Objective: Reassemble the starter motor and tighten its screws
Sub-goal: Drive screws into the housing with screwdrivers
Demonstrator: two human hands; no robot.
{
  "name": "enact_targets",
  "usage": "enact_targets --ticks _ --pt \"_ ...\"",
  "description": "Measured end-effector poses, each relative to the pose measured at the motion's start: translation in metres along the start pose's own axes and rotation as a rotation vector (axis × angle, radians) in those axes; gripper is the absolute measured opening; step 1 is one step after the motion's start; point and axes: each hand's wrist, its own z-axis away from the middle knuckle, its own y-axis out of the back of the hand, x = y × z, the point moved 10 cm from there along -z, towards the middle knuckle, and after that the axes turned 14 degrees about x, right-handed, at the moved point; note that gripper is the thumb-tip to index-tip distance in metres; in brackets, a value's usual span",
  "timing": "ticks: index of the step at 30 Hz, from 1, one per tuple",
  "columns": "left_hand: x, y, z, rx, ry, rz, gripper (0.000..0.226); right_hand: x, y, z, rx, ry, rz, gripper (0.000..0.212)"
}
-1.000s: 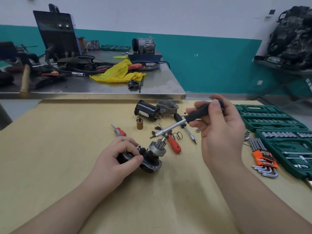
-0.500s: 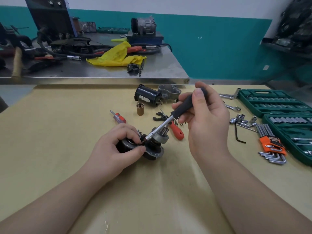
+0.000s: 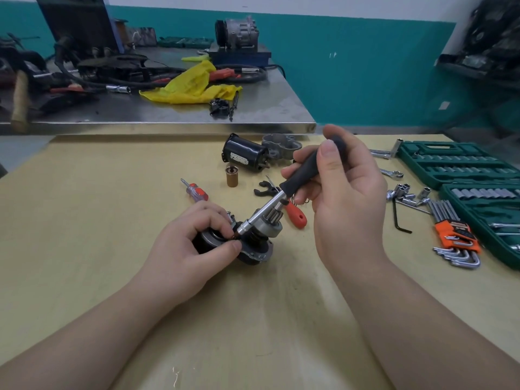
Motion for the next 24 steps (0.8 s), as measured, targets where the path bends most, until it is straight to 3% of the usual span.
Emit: enact_targets --ticks 7,14,19,24 --pt "0.005 -0.001 0.003 -0.008 -0.010 -0.010 0.015 -0.010 -0.005 0.005 -0.051 0.058 0.023 0.024" --pt "0.007 -0.001 0.003 -0.004 -0.023 -0.027 0.015 -0.005 0.004 0.008 0.038 0.085 0.021 0.023" --pt "0.006 -0.001 0.002 0.001 -0.026 -0.028 0.015 0.002 0.003 0.008 -0.039 -0.012 -0.102 0.046" --pt "0.006 0.000 0.002 0.001 -0.034 -0.027 0.015 -0.010 -0.001 0.013 -0.051 0.120 -0.010 0.034"
